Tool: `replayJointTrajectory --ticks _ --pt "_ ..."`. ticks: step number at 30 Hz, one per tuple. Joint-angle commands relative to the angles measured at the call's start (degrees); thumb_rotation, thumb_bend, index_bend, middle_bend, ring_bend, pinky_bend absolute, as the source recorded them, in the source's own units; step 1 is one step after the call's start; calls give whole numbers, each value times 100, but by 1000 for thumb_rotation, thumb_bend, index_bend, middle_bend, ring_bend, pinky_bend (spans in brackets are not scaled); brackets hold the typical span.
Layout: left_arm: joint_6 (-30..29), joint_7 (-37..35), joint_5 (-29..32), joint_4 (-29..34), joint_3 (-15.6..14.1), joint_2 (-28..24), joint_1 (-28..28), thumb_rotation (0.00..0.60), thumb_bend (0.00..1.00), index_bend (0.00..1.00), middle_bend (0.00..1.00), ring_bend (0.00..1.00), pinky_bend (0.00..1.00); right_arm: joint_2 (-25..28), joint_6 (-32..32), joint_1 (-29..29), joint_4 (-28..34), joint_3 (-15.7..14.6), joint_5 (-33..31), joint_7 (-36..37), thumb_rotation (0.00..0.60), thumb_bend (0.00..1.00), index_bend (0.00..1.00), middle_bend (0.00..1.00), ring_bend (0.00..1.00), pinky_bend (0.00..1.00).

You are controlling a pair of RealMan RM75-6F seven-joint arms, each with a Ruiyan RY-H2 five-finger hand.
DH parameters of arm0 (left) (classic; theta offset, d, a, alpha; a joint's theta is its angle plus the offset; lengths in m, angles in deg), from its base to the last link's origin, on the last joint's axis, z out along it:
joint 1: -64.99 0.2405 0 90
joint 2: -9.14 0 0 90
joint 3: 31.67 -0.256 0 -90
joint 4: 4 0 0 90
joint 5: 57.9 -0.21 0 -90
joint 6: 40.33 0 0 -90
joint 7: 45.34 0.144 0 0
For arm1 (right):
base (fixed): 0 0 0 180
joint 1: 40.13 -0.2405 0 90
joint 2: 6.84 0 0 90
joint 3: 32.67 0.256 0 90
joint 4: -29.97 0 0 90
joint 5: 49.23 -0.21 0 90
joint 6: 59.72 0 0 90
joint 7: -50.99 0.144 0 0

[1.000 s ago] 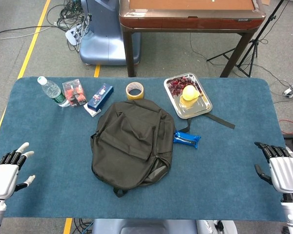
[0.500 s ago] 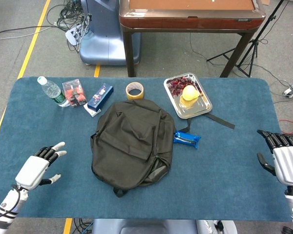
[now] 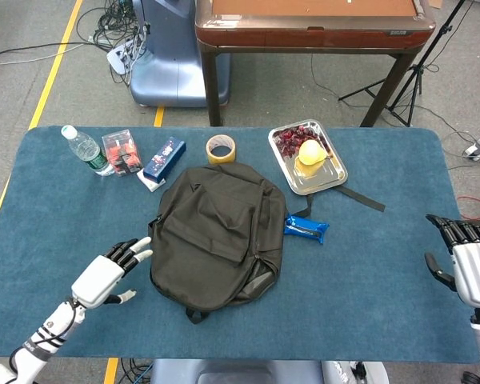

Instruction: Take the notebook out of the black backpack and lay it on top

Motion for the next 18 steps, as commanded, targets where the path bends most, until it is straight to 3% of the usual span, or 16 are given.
replayJointTrajectory --ticks 1,18 --pt "18 -32 -89 -247 -60 280 -140 600 198 114 28 19 103 10 45 32 6 -16 20 14 600 338 228 308 274 300" --pt "283 -177 34 -800 -182 904 -546 600 197 116 28 19 103 82 268 238 -40 -76 12 156 600 338 228 308 274 300"
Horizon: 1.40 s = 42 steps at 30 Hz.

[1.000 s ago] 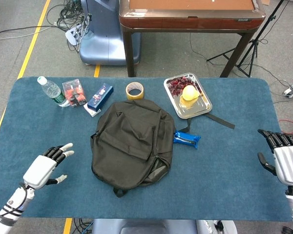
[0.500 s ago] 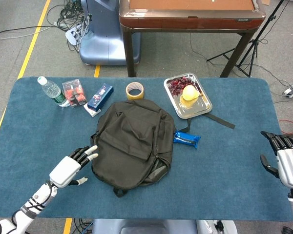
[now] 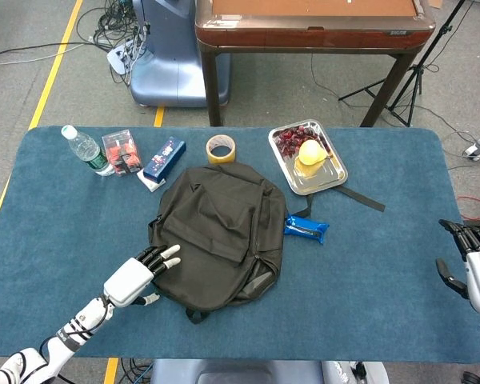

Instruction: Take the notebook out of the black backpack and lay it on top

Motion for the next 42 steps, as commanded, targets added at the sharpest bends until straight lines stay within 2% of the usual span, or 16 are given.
replayJointTrajectory --ticks 1,18,20,28,31,36,42 --pt "54 -127 111 21 40 55 -67 600 197 120 28 19 102 3 16 14 -12 -1 0 12 600 338 228 308 274 300" --pt "451 -489 722 399 432 276 -537 600 202 307 28 22 102 -51 73 92 -265 5 -51 275 600 338 228 308 274 300" --pt "525 -426 717 434 419 257 -600 600 251 345 28 22 103 -55 85 101 -295 8 -53 311 600 338 228 308 274 300" --pt "699 -142 841 620 382 218 -700 600 586 521 60 25 102 -85 79 135 -452 7 -99 490 600 338 228 308 274 300" --pt "741 -104 980 762 428 202 -701 600 652 571 76 31 102 -89 61 127 -498 7 -89 543 600 338 228 308 274 300" --pt "736 -225 1232 1098 574 122 -696 600 683 616 100 39 102 -93 -26 77 -551 -19 -11 618 600 338 228 308 274 300" --pt "780 -363 1544 1594 833 -57 -754 600 683 618 110 42 102 -55 -238 -92 -507 -118 320 714 600 337 228 308 274 300"
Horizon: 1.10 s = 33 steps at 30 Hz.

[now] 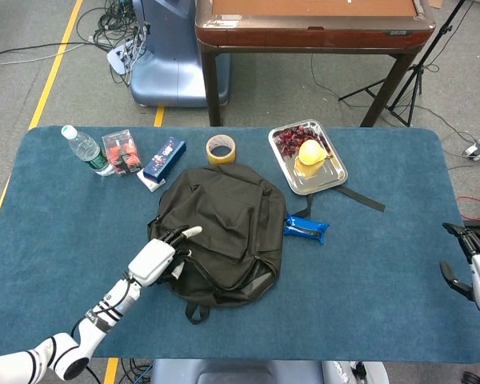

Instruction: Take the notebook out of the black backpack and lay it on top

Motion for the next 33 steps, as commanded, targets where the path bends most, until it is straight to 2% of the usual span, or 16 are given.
replayJointTrajectory --ticks 1,18,27,33 --pt "44 -45 181 298 188 -133 -66 600 683 616 110 42 102 29 -179 -137 60 -88 245 74 600 337 228 308 274 300" --pt "354 789 862 1057 1062 -329 -683 600 682 585 110 43 103 -6 -2065 -1449 805 -809 1815 713 600 338 239 308 274 309" --pt "510 1164 1374 1259 1345 -300 -923 600 674 572 110 42 102 -460 -2828 -2098 1002 -942 2091 916 600 337 239 309 274 321" --pt "496 1291 1638 1346 1469 -270 -1012 600 674 575 117 43 102 -773 -3216 -2449 1045 -942 2013 989 600 338 239 309 274 322"
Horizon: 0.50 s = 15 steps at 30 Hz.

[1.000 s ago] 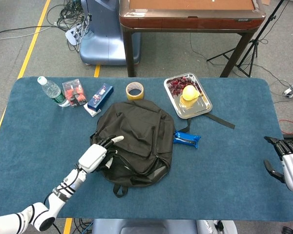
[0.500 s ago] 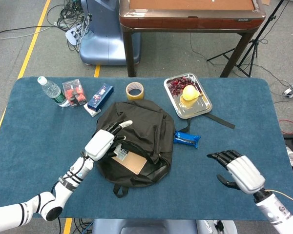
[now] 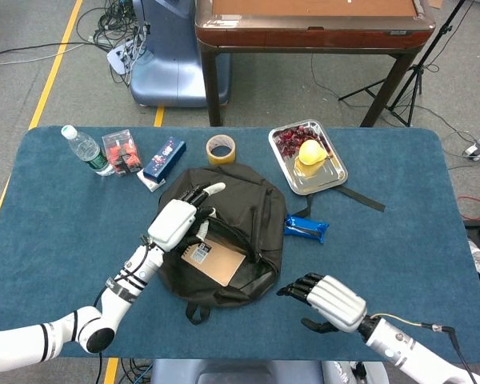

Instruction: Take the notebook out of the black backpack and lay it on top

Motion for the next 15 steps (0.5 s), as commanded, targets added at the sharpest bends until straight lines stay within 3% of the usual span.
replayJointTrajectory --ticks 1,7,15 --pt "-37 67 73 27 38 27 -34 600 674 585 127 46 102 -186 -177 -163 12 5 -63 28 600 338 239 309 274 322" --pt "-125 196 171 44 31 93 -64 600 674 701 224 97 102 -577 -342 -383 -124 123 -243 -148 600 337 239 309 274 322" --pt "-223 214 328 186 164 119 -128 600 673 682 226 99 102 -1197 -653 -722 -438 401 -709 -384 600 338 239 309 274 322"
